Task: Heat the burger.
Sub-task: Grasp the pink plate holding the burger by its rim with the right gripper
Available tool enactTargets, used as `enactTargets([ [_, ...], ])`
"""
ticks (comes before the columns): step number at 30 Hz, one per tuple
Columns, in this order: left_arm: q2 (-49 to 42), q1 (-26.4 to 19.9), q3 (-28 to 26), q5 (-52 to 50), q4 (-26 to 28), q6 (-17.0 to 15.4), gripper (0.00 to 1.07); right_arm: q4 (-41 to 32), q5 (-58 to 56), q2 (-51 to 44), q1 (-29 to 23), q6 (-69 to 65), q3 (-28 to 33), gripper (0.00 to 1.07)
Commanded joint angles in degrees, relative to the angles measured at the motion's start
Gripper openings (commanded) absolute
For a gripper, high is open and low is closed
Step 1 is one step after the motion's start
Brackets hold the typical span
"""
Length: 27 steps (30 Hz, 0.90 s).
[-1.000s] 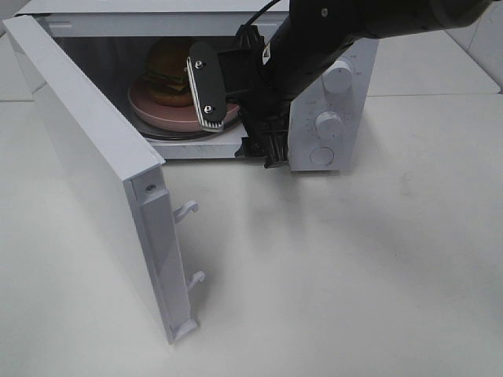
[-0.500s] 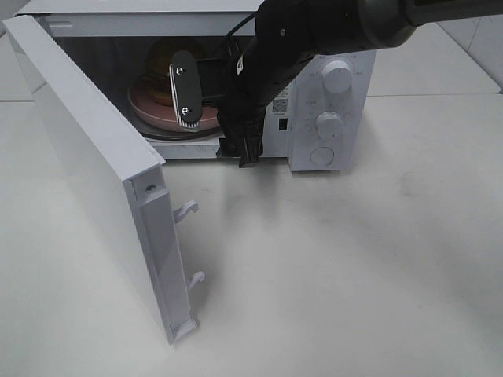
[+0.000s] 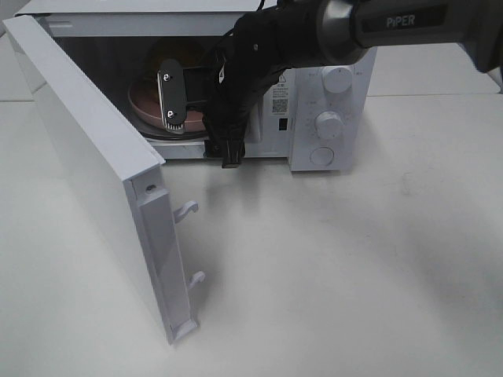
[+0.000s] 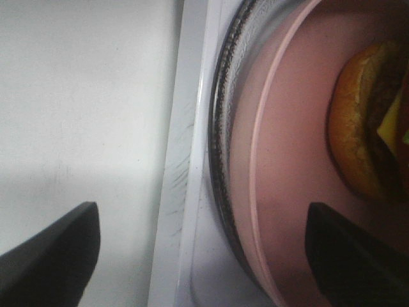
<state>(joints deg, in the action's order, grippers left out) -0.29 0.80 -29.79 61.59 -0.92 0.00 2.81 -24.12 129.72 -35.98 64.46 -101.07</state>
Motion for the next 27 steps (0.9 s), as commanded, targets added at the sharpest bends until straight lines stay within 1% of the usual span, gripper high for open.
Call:
enactTargets([
  [1, -0.4, -0.06, 0.23, -0.46, 0.17, 0.0, 1.01, -0.29, -1.55, 2.23, -0.17, -1.55, -3.32, 0.83],
  [4, -0.4, -0.06, 0.23, -0.46, 0.17, 0.0, 1.01, -0.23, -2.92, 4.58, -0.17, -2.52, -6.59, 0.82],
  [7, -0.4, -0.06, 0.23, -0.46, 0.17, 0.0, 1.01, -0.23, -2.98, 4.98, -0.17, -2.64, -7.05, 0.82],
  [9, -0.4, -0.06, 0.23, -0.46, 0.17, 0.0, 1.01, -0.29, -4.07, 6.7, -0.06, -2.69, -9.45, 0.81],
  [11, -0.4, -0.06, 0.23, -0.46, 0.17, 0.0, 1.01, -0.29, -4.13, 7.1, -0.06, -2.69, -10.03, 0.81],
  [14, -0.4, -0.06, 0.23, -0.46, 0.17, 0.0, 1.01, -0.29, -4.35, 8.19, -0.06, -2.69, -11.06, 0.79],
  [15, -0.4, -0.06, 0.23, -0.46, 0.17, 0.0, 1.01, -0.57, -4.53, 8.59, -0.06, -2.69, -11.4, 0.74],
  [16, -0.4, -0.06, 0.23, -0.46, 0.17, 0.0, 1.01, -0.57, -4.53, 8.59, -0.06, -2.69, -11.4, 0.74],
  [17, -0.4, -0.06, 0.23, -0.46, 0.17, 0.0, 1.01, -0.57, -4.41, 9.05, -0.06, -2.69, -11.4, 0.7],
  [18, -0.4, -0.06, 0.23, -0.46, 0.17, 0.0, 1.01, -0.57, -4.41, 9.05, -0.06, -2.69, -11.4, 0.7],
  [19, -0.4, -0.06, 0.23, -0.46, 0.17, 0.0, 1.01, -0.57, -4.53, 9.28, -0.06, -2.69, -11.4, 0.68],
  [20, -0.4, -0.06, 0.23, -0.46, 0.17, 0.0, 1.01, -0.63, -4.53, 9.51, -0.06, -2.69, -11.4, 0.64],
  [21, -0.4, -0.06, 0.23, -0.46, 0.17, 0.0, 1.01, -0.63, -4.53, 9.51, -0.06, -2.69, -11.4, 0.64],
  [22, -0.4, -0.06, 0.23, -0.46, 0.17, 0.0, 1.01, -0.69, -4.53, 9.97, -0.06, -2.69, -11.4, 0.57],
  [23, -0.4, -0.06, 0.23, -0.46, 0.17, 0.0, 1.01, -0.69, -4.53, 10.14, -0.06, -2.69, -11.4, 0.53],
  [24, -0.4, -0.06, 0.23, -0.46, 0.17, 0.0, 1.01, -0.69, -4.53, 10.14, -0.06, -2.69, -11.4, 0.53],
  [25, -0.4, -0.06, 0.23, -0.46, 0.17, 0.0, 1.01, -0.69, -4.58, 10.54, -0.06, -2.69, -11.4, 0.43],
  [26, -0.4, -0.06, 0.23, -0.46, 0.17, 0.0, 1.01, -0.69, -4.58, 10.54, -0.06, -2.69, -11.4, 0.43],
  [27, -0.4, -0.06, 0.23, -0.46, 0.17, 0.0, 1.01, -0.69, -4.58, 10.54, -0.06, -2.69, -11.4, 0.3],
])
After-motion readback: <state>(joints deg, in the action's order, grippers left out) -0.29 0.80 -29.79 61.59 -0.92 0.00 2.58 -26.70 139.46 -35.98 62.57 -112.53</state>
